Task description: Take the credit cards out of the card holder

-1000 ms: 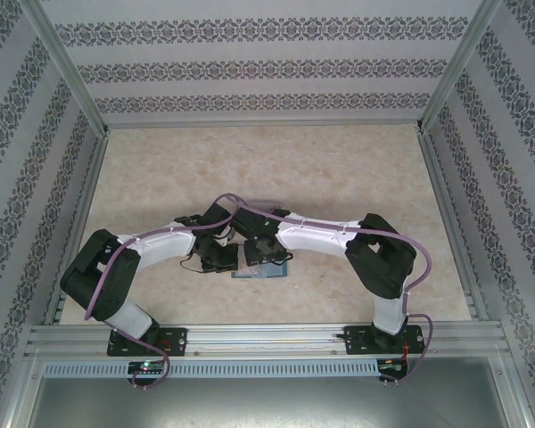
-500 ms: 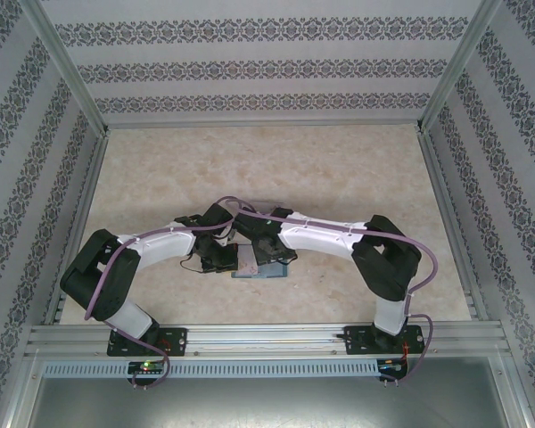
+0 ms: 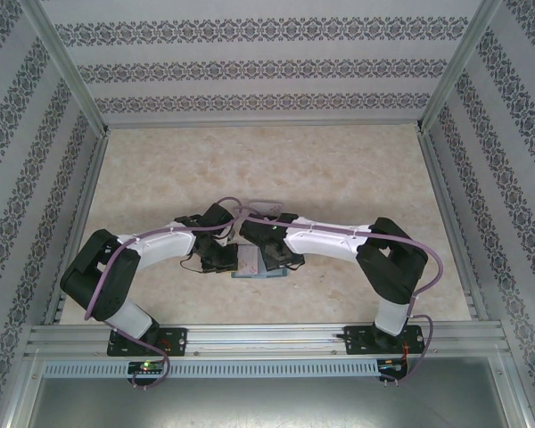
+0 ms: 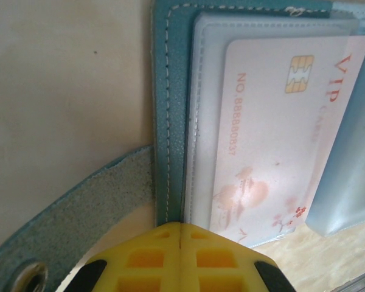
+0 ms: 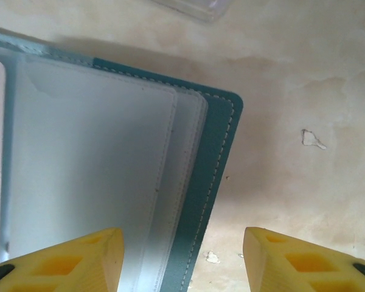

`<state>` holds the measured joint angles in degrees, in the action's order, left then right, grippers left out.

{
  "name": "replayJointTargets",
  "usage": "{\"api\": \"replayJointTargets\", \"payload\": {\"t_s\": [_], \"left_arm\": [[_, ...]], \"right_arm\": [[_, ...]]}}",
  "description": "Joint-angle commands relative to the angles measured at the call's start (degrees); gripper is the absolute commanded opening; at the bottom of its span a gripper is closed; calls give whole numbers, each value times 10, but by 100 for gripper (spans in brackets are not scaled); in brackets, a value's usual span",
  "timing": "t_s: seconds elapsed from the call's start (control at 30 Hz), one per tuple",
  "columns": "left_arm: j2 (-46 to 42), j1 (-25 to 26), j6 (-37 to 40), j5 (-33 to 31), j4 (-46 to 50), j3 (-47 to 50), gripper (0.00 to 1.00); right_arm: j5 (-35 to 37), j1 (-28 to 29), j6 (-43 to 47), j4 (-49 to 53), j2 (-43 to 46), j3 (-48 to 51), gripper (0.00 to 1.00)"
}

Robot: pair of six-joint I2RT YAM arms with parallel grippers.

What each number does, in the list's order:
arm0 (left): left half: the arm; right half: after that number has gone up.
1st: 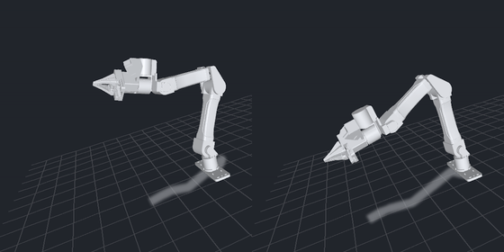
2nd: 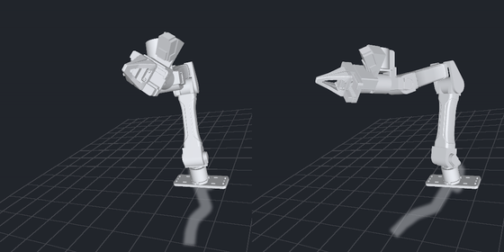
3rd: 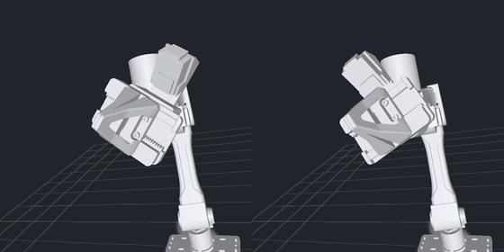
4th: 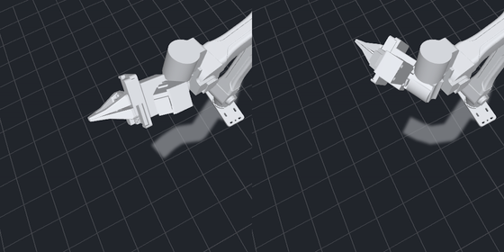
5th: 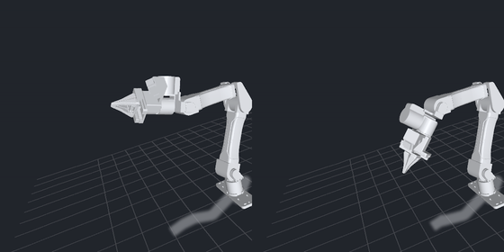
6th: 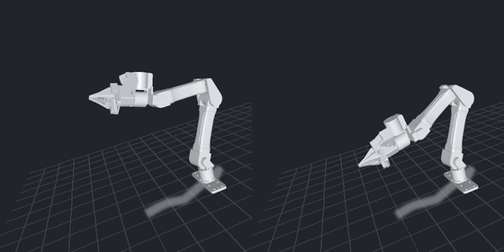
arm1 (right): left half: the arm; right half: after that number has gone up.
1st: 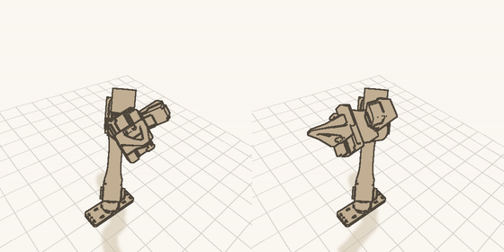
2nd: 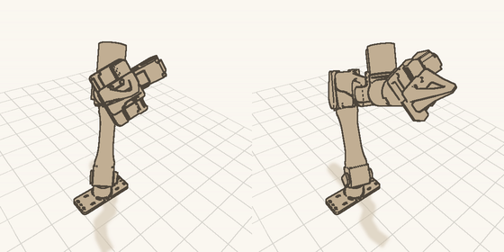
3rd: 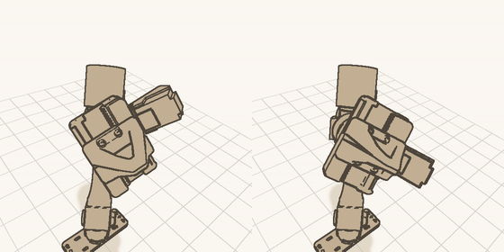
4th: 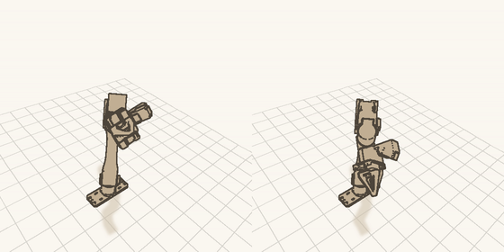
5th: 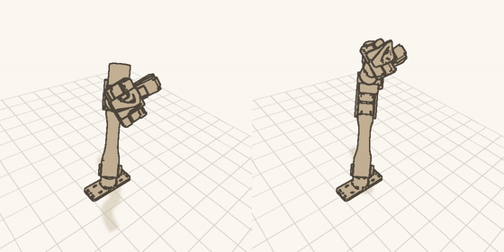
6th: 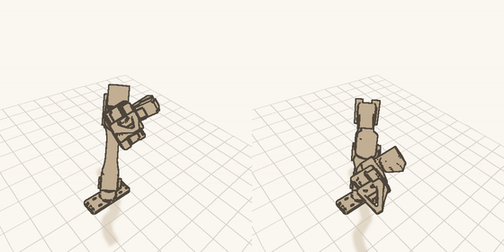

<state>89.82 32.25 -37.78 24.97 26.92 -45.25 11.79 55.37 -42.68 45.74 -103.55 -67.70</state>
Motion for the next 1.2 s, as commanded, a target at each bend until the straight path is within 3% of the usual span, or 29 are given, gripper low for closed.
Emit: {"api": "replayJointTargets", "payload": {"t_s": [0.0,0.7,1.07,1.17], "left_arm": [[-10,4,2,-10,33,-12,0],[-16,7,-13,-7,12,12,1],[-15,7,-13,-6,5,15,1],[-15,7,-13,-5,3,16,1]], "right_arm": [[17,-1,-4,-3,6,15,55],[8,-6,-3,5,58,17,52],[-87,-6,-11,-84,89,4,47],[-127,-7,-20,-134,82,10,39]]}}
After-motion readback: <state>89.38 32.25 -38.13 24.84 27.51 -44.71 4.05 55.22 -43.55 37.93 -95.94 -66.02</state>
